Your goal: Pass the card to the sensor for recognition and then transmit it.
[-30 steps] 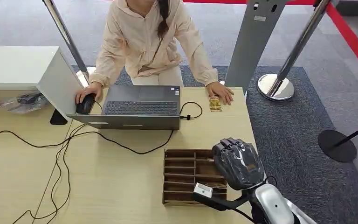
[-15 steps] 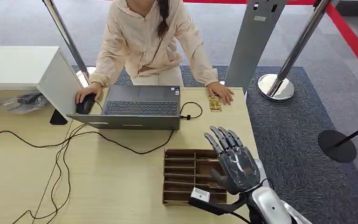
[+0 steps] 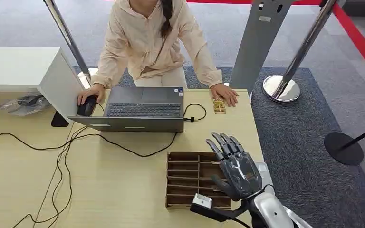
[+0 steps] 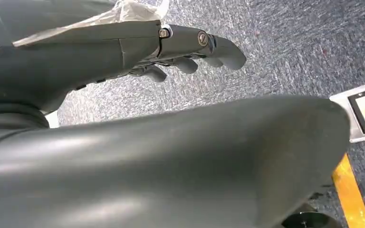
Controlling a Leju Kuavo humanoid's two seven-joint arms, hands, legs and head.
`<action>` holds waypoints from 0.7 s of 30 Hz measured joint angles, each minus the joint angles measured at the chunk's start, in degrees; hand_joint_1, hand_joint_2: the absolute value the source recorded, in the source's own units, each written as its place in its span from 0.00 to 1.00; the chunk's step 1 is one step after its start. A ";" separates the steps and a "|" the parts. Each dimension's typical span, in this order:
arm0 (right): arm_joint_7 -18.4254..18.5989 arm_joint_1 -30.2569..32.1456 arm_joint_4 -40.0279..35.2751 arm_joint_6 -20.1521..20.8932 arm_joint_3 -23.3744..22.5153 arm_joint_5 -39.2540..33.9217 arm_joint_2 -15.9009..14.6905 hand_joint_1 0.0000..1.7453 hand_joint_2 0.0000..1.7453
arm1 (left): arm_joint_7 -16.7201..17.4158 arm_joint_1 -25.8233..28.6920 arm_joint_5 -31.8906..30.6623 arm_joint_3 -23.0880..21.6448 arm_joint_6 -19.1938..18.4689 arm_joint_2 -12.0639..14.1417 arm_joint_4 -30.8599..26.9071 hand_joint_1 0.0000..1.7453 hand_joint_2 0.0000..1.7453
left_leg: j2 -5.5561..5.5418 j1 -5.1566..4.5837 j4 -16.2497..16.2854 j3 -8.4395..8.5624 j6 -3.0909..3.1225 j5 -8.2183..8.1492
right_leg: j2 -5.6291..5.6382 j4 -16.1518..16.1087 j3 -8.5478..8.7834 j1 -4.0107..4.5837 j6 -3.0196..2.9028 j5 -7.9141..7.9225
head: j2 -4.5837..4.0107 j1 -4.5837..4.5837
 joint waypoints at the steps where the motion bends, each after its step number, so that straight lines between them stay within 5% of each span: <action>1: 0.00 0.00 0.15 -0.02 0.15 0.00 0.07 0.11 1.00 | 0.00 0.00 -0.11 0.00 0.00 0.00 0.00 0.00 0.00 | 0.00 0.00 0.00 0.00 0.00 0.00 | 0.00 0.00 0.01 0.00 0.00 0.00 | 0.00 0.02; 21: -0.98 -1.10 2.80 -1.57 2.25 0.31 3.28 0.15 1.00 | -0.39 -0.01 -0.87 0.00 0.18 -0.04 0.00 0.00 0.00 | 0.00 0.00 0.00 0.04 0.00 0.01 | 0.00 0.00 0.05 0.00 0.00 0.00 | 0.00 0.02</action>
